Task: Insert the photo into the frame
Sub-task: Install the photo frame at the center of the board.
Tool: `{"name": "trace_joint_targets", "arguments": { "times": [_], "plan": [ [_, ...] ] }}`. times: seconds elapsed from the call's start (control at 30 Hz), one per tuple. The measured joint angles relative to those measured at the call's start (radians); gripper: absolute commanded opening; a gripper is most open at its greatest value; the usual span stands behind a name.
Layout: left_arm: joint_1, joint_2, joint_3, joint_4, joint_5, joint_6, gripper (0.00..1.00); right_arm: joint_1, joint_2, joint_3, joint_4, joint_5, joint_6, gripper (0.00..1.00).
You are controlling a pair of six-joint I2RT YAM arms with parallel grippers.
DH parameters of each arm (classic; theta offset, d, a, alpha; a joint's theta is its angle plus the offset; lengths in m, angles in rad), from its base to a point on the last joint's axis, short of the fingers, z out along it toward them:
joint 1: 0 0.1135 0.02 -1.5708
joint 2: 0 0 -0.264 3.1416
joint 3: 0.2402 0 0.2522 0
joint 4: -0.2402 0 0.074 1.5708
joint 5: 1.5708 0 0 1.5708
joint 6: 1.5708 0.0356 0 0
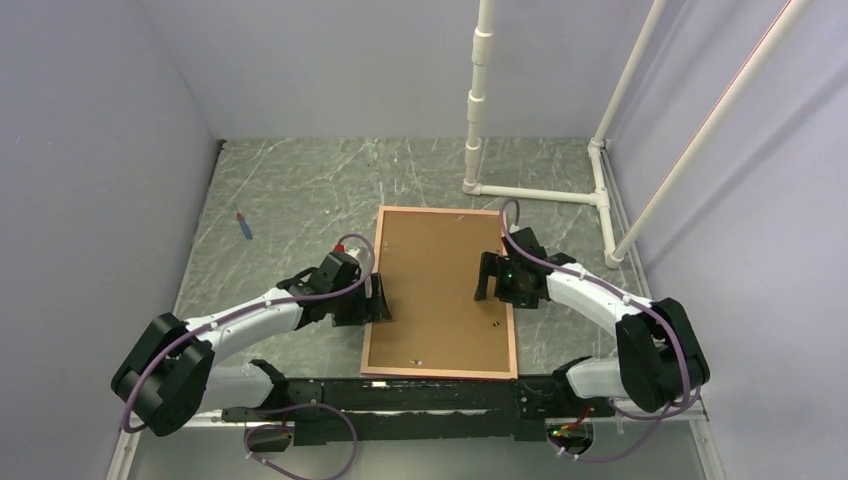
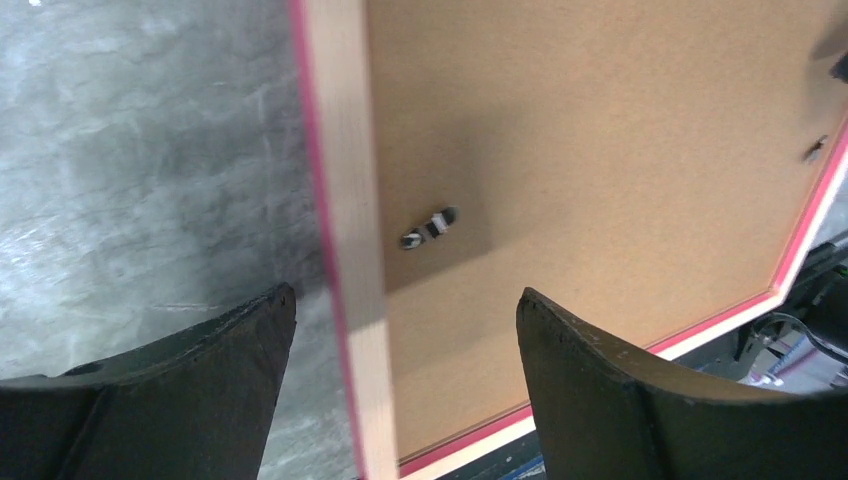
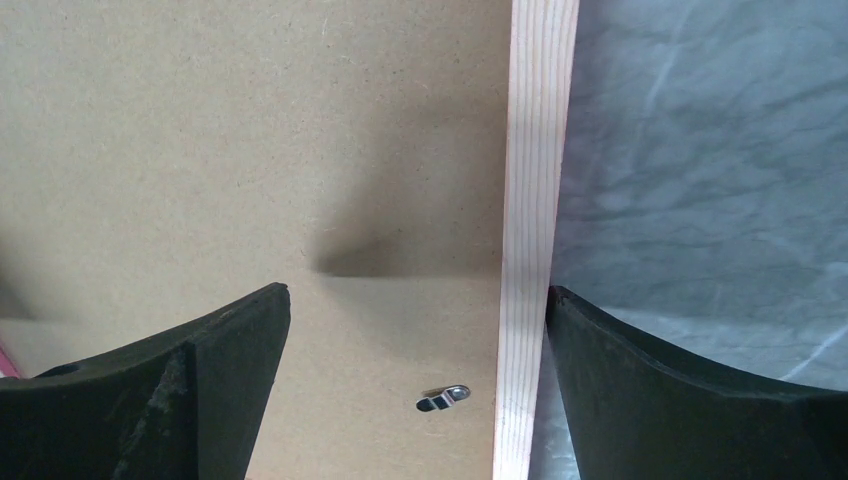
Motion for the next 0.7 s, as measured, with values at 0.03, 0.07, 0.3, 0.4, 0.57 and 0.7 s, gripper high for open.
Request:
{"name": "trace_joint_targets", "arguments": {
  "times": [0.03,0.07,0.3,0.4,0.57,0.7],
  "plan": [
    [0.0,0.004,0.0,0.009,0.011,-0.001,0.85,0.018,0.002,0.004,-0.002,0.007,0.003,0.99],
    [0.001,0.01,0.0,0.017,0.019,-0.002,0.85,0.033,0.007,0.008,-0.002,0.008,0.01,0.99],
    [0.064,0.085,0.043,0.034,0.086,-0.003,0.84,0.056,0.106,0.082,-0.008,0.043,0.024,0.99],
    [0.088,0.114,0.063,0.038,0.1,-0.002,0.85,0.056,0.143,0.116,-0.003,0.058,0.024,0.99],
    [0.093,0.123,0.075,0.029,0.087,0.005,0.86,0.055,0.164,0.137,0.003,0.069,0.024,0.99],
    [0.076,0.108,0.086,-0.014,0.008,0.025,0.86,0.058,0.153,0.136,0.004,0.06,0.032,1.0]
  ]
}}
